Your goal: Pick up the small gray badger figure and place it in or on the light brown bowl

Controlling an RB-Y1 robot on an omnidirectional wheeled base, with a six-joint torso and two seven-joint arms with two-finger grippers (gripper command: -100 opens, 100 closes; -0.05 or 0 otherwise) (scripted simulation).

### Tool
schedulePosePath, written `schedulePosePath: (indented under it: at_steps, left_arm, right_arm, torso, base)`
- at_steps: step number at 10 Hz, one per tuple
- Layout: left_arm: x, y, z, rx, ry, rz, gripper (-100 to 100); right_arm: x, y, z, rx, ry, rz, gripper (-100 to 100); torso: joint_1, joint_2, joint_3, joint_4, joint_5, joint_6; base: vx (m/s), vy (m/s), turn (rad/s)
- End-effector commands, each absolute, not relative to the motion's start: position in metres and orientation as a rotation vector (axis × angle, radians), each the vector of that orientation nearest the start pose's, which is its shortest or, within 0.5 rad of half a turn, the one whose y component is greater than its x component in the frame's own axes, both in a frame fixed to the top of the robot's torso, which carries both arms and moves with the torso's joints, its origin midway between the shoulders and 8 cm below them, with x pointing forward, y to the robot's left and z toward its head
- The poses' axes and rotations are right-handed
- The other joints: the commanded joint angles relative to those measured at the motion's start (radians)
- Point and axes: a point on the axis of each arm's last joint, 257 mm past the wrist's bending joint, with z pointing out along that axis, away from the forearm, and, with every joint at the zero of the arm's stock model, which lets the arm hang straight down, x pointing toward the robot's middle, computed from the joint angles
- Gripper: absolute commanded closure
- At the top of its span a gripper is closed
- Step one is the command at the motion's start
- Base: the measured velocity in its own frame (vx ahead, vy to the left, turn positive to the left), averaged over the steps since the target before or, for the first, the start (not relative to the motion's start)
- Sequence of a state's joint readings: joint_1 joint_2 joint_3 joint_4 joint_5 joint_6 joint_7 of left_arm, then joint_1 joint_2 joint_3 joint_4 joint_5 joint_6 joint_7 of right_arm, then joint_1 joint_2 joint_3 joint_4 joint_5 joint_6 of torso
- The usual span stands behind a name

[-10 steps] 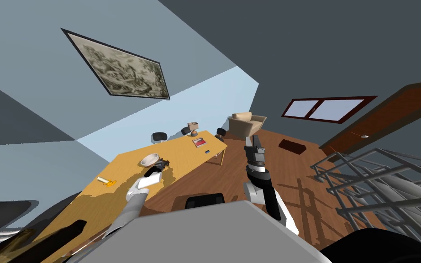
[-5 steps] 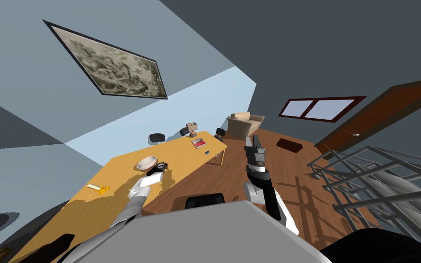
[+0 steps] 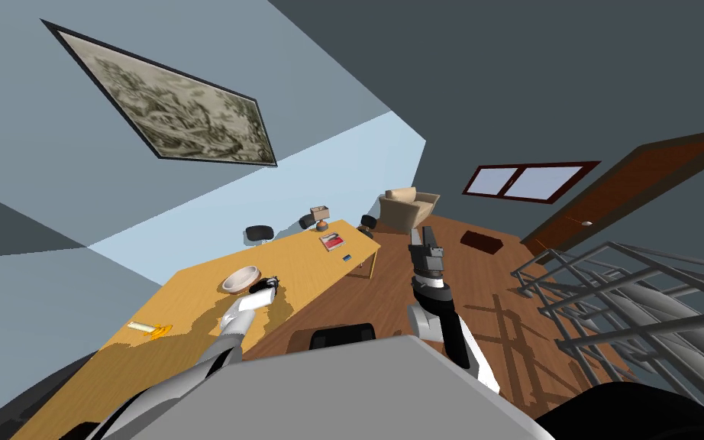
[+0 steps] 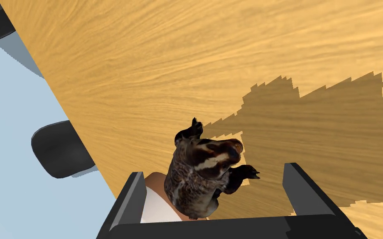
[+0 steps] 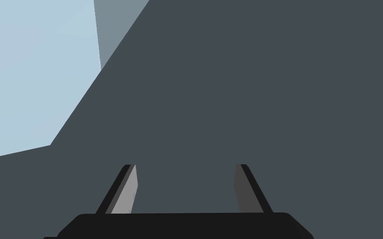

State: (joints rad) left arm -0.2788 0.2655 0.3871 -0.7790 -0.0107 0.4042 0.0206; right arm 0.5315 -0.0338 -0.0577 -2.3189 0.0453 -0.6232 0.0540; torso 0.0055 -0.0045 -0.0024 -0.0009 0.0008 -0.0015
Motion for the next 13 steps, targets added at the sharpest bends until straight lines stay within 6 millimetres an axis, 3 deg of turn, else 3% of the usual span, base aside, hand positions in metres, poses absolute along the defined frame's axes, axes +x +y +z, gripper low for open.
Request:
schedulePosePath:
  at_steps: [1, 2, 3, 4, 7, 8, 12, 13]
  left_arm:
    - [0.442, 0.474, -0.502, -2.003, 1.462, -0.356, -100]
    - [0.445, 0.476, -0.499, -1.99, 1.453, -0.366, -100]
    - [0.444, 0.475, -0.5, -1.993, 1.456, -0.363, 0]
    - [0.437, 0.473, -0.508, -1.989, 1.459, -0.365, -100]
    - [0.433, 0.47, -0.511, -1.989, 1.461, -0.364, -100]
    - [0.433, 0.47, -0.511, -1.987, 1.46, -0.365, 100]
    - [0.434, 0.47, -0.511, -1.987, 1.461, -0.366, 100]
    - [0.434, 0.47, -0.511, -1.988, 1.461, -0.366, 0]
  right_arm:
    - [0.31, -0.282, 0.054, 0.465, 0.588, 1.189, 0]
    - [0.31, -0.282, 0.054, 0.465, 0.588, 1.189, 0]
    - [0.31, -0.282, 0.054, 0.465, 0.588, 1.189, 0]
    - [0.31, -0.282, 0.054, 0.465, 0.588, 1.189, 0]
    - [0.31, -0.282, 0.054, 0.465, 0.588, 1.189, 0]
    - [0.31, -0.282, 0.054, 0.465, 0.588, 1.189, 0]
    - [0.31, -0.282, 0.054, 0.465, 0.588, 1.189, 0]
    - [0.31, -0.282, 0.054, 0.465, 0.588, 1.189, 0]
  torso:
    - [0.0, 0.0, 0.0, 0.0, 0.0, 0.0]
    - [0.0, -0.001, -0.001, 0.0, 0.0, 0.0]
    - [-0.002, 0.001, 0.001, 0.0, 0.0, 0.0]
    - [-0.004, 0.004, 0.002, 0.001, -0.001, 0.0]
    - [-0.002, 0.0, 0.0, 0.0, 0.0, 0.0]
    - [-0.003, 0.002, 0.001, 0.0, -0.001, 0.0]
    - [-0.005, 0.005, 0.003, 0.001, -0.002, 0.0]
    - [-0.005, 0.006, 0.003, 0.001, -0.002, 0.0]
  base:
    - [0.112, 0.07, -0.038]
    - [0.05, 0.03, -0.006]
    - [0.009, 0.006, 0.0]
    - [0.066, 0.024, 0.023]
    - [0.072, 0.029, 0.008]
    - [0.0, 0.0, 0.0]
    - [0.0, 0.0, 0.0]
    - [0.0, 0.0, 0.0]
